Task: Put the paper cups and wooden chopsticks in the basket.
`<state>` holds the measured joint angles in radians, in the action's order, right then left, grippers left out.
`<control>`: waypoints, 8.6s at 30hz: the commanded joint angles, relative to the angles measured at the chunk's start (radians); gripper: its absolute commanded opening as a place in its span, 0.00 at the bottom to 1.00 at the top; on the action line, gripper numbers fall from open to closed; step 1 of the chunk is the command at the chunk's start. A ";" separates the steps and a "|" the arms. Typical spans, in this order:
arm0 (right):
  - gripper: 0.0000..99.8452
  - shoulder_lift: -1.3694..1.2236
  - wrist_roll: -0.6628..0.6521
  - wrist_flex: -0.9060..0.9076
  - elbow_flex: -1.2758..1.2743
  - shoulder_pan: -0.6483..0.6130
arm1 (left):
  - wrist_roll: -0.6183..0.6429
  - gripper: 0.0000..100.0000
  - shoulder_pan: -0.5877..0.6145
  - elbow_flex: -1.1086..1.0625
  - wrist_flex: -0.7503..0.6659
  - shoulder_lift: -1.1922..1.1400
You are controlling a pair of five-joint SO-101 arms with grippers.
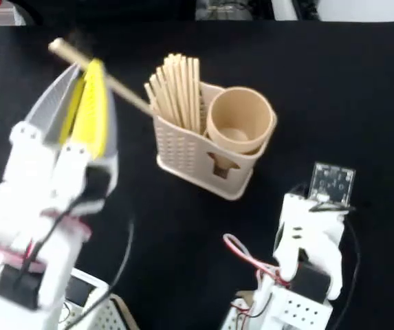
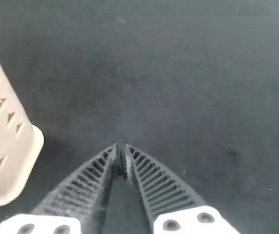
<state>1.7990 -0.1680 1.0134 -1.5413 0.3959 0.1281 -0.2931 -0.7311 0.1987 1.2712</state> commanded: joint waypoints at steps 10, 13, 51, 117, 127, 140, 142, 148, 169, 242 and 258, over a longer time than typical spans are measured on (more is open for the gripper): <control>0.01 0.065 0.008 -0.014 0.002 -0.055 | 0.094 0.03 -0.002 -0.021 -0.176 -0.350; 0.01 0.065 0.008 -0.012 0.001 -0.055 | 0.098 0.03 0.001 -0.018 -0.178 -0.373; 0.01 0.065 0.005 -0.011 -0.021 -0.060 | 0.199 0.14 0.058 0.710 0.885 -1.002; 0.01 0.067 0.003 0.009 -0.018 -0.060 | 0.068 0.03 0.349 1.059 1.352 -0.956; 0.01 0.067 0.008 0.005 -0.021 -0.061 | 0.069 0.03 0.498 0.877 1.295 -0.931; 0.01 0.068 0.008 0.000 -0.033 -0.061 | 0.078 0.22 0.501 0.868 1.320 -0.930; 0.01 0.067 0.008 0.003 -0.036 -0.061 | 0.078 0.22 0.495 0.912 1.336 -0.930; 0.01 0.067 0.003 0.002 -0.051 -0.094 | 0.074 0.22 0.495 1.086 1.453 -0.930; 0.01 0.065 0.002 0.003 -0.070 -0.124 | 0.011 0.22 0.503 1.205 1.562 -0.565; 0.01 0.068 -0.114 0.187 -0.143 -0.640 | -0.402 0.03 0.829 -0.967 1.077 0.546; 0.01 0.073 -0.120 0.192 -0.143 -0.635 | -0.407 0.03 0.828 -0.967 1.077 0.546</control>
<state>1.8006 -0.2800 1.2006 -1.6855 -0.2332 -0.2708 0.5462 -1.6794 1.2712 1.8144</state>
